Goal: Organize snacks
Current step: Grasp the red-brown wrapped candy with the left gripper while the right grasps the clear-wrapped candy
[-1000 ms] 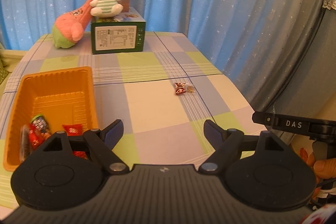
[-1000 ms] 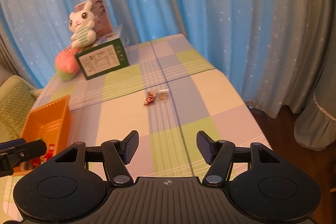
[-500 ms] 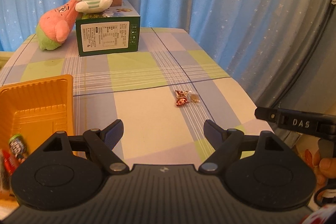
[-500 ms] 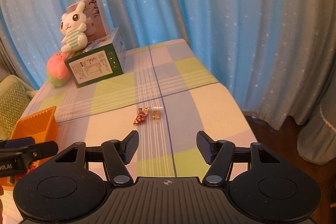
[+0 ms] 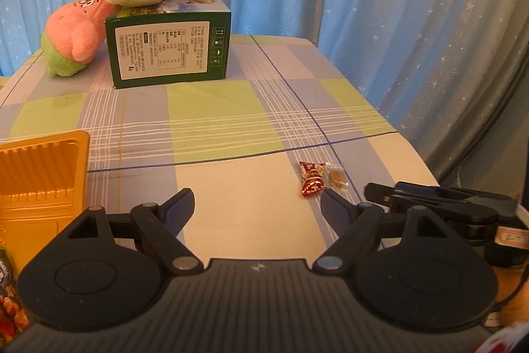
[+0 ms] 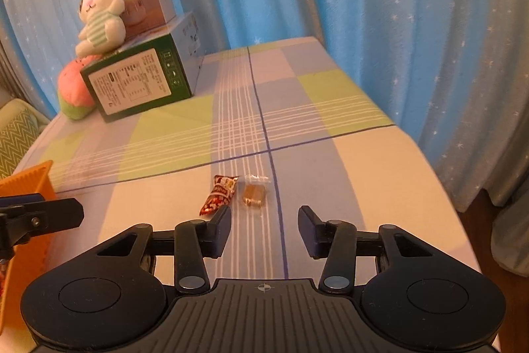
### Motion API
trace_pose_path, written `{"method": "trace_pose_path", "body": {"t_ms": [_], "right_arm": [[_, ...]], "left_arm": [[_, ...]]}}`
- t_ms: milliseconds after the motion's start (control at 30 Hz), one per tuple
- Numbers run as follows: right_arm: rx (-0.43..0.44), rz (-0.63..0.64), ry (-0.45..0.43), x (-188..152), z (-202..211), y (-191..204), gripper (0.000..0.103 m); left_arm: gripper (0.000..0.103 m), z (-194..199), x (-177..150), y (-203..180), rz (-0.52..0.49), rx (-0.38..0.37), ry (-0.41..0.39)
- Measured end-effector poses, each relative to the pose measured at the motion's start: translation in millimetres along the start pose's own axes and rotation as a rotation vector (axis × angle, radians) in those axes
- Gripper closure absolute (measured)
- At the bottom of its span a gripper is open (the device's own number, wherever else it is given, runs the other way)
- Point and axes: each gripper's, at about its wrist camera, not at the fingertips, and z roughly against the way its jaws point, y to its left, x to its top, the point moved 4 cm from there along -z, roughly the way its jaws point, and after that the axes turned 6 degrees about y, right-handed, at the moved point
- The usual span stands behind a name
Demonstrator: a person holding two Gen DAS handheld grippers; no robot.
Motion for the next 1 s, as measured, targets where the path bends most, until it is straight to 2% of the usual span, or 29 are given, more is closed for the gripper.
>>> {"method": "trace_pose_path", "body": {"t_ms": [367,400,467,500,533,667,800,1000], "right_arm": [[-0.011,0.045,0.047,13.5,-62.1,4.8,0.062],[-0.020,0.058,0.044,13.7,-64.4,5.7,0.063],[-0.029,0.072,0.040,13.6,-65.4,6.7,0.073],[-0.032,0.085,0.037,13.0,-65.6,7.4,0.079],[-0.036,0.109,0.035,10.7,-64.9,8.6,0.081],[-0.035,0.099,0.012,4.5,-51.7,-0.5,0.082],[-0.037,0.026,-0.012,-1.8,-31.0,-22.0,0.082],[-0.048,-0.053,-0.015,-16.4,-10.4,-48.5,0.082]], "left_arm": [[0.021,-23.9,6.0,5.3,0.018,0.020,0.017],[0.021,-25.3,5.9,5.9,0.017,0.023,0.020],[0.021,-27.6,5.7,6.8,0.016,0.027,0.025],[0.021,-28.4,6.0,6.8,0.016,0.027,0.025],[0.021,-29.3,6.1,6.3,0.016,0.027,0.026],[0.021,-34.3,7.3,-2.8,0.010,0.013,0.033],[0.023,-43.5,7.0,-22.4,-0.022,-0.013,0.043],[0.032,-70.2,9.3,-48.3,-0.046,-0.044,0.029]]}}
